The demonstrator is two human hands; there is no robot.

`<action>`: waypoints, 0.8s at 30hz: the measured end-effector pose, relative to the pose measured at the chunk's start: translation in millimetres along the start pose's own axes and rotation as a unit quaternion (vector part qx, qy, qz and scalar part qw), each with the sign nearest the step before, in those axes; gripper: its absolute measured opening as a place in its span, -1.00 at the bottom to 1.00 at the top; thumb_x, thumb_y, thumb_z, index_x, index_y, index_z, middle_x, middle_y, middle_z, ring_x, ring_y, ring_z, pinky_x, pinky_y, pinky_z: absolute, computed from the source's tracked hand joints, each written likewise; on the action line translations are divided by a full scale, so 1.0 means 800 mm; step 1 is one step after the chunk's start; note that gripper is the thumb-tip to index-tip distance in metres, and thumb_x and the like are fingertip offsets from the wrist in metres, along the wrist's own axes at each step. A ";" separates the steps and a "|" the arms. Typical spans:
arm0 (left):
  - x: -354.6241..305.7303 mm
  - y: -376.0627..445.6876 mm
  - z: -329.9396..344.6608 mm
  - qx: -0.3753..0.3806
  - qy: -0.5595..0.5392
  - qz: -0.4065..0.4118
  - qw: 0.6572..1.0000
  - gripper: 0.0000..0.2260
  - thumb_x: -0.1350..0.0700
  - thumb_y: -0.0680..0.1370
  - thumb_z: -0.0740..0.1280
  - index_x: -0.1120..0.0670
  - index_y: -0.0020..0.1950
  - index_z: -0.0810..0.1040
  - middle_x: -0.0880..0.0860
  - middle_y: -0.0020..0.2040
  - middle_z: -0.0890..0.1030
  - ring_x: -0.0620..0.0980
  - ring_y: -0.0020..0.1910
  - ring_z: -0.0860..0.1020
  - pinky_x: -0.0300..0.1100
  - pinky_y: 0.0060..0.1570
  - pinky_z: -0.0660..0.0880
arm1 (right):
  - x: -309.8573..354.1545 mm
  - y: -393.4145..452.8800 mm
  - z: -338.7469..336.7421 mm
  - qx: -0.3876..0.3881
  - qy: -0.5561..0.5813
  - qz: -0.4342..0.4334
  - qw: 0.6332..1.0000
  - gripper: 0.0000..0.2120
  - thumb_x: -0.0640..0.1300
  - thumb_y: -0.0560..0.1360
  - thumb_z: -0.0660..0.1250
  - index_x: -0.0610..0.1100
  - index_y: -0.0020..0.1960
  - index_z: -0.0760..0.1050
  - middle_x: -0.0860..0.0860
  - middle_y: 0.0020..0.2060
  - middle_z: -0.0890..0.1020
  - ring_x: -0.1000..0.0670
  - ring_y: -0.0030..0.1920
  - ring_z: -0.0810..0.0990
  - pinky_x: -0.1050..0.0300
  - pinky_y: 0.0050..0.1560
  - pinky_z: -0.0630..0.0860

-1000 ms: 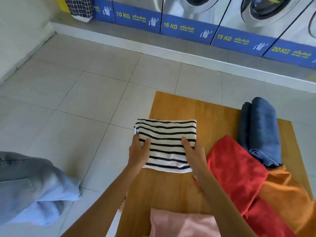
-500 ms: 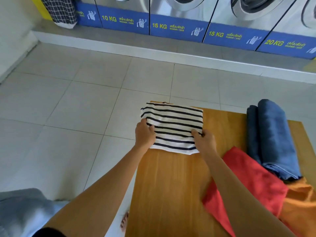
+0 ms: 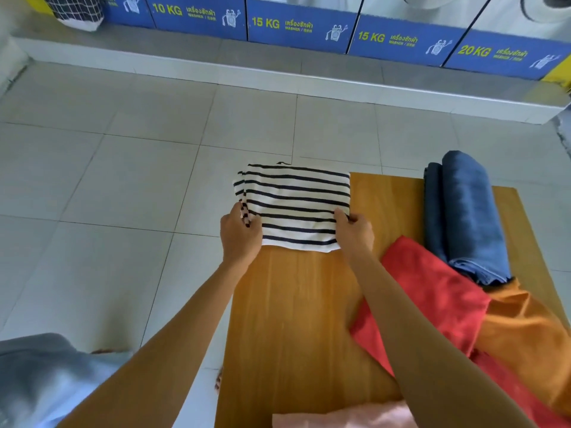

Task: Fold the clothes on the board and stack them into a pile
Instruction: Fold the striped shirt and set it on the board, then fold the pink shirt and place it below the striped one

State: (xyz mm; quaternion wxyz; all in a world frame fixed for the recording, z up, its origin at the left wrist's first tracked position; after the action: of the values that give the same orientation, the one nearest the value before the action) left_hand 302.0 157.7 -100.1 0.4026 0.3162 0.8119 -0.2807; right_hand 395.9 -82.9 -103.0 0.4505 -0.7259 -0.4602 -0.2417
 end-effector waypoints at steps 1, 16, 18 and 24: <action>0.006 -0.017 -0.004 0.002 0.000 -0.010 1.000 -0.61 0.06 0.60 0.27 0.08 0.42 0.38 0.14 0.30 0.50 0.01 0.16 0.54 -0.18 0.05 0.52 | -0.004 -0.012 -0.006 0.014 0.001 0.004 1.000 -0.63 0.19 0.55 0.29 -0.05 0.20 0.47 0.06 -0.03 0.63 0.01 -0.03 0.64 0.15 -0.19 0.55; 0.141 -0.374 -0.052 0.196 0.090 -0.168 0.962 -0.77 -0.14 0.58 0.24 -0.15 0.21 0.48 -0.16 0.16 0.54 -0.09 0.09 0.52 -0.03 0.23 0.46 | -0.187 -0.232 -0.178 0.002 -0.057 -0.019 0.998 -0.90 -0.13 0.54 0.37 -0.03 -0.05 0.66 0.10 -0.21 0.71 0.10 -0.14 0.67 0.04 -0.01 0.60; 0.143 -0.400 -0.065 0.153 0.080 -0.185 0.967 -0.75 -0.12 0.58 0.26 -0.09 0.21 0.51 -0.11 0.13 0.58 -0.03 0.10 0.57 -0.08 0.15 0.48 | -0.204 -0.250 -0.203 -0.008 -0.095 -0.047 0.994 -0.88 -0.16 0.54 0.36 0.00 -0.06 0.65 0.16 -0.21 0.69 0.27 -0.18 0.61 0.15 -0.04 0.55; 0.146 -0.456 -0.043 0.115 0.199 -0.350 0.908 -0.69 -0.09 0.60 0.25 0.15 0.09 0.55 0.24 0.09 0.61 0.17 0.07 0.59 0.07 0.21 0.47 | -0.255 -0.276 -0.257 0.037 -0.223 -0.048 0.973 -0.91 -0.11 0.53 0.32 -0.05 -0.01 0.60 -0.03 -0.09 0.73 -0.14 -0.02 0.68 -0.01 -0.01 0.58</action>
State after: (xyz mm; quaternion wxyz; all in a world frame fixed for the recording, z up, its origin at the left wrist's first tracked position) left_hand -39.8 -18.8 -106.0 0.0697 0.1055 0.8956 -0.4265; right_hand 120.1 -317.2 -65.7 0.3511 -0.7212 -0.5921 -0.0774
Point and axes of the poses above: each hand's wrist, its own y-axis towards the middle knuckle, its own z-axis out of the palm, x = y × z, the point moved 6 cm from there along y, towards the middle knuckle
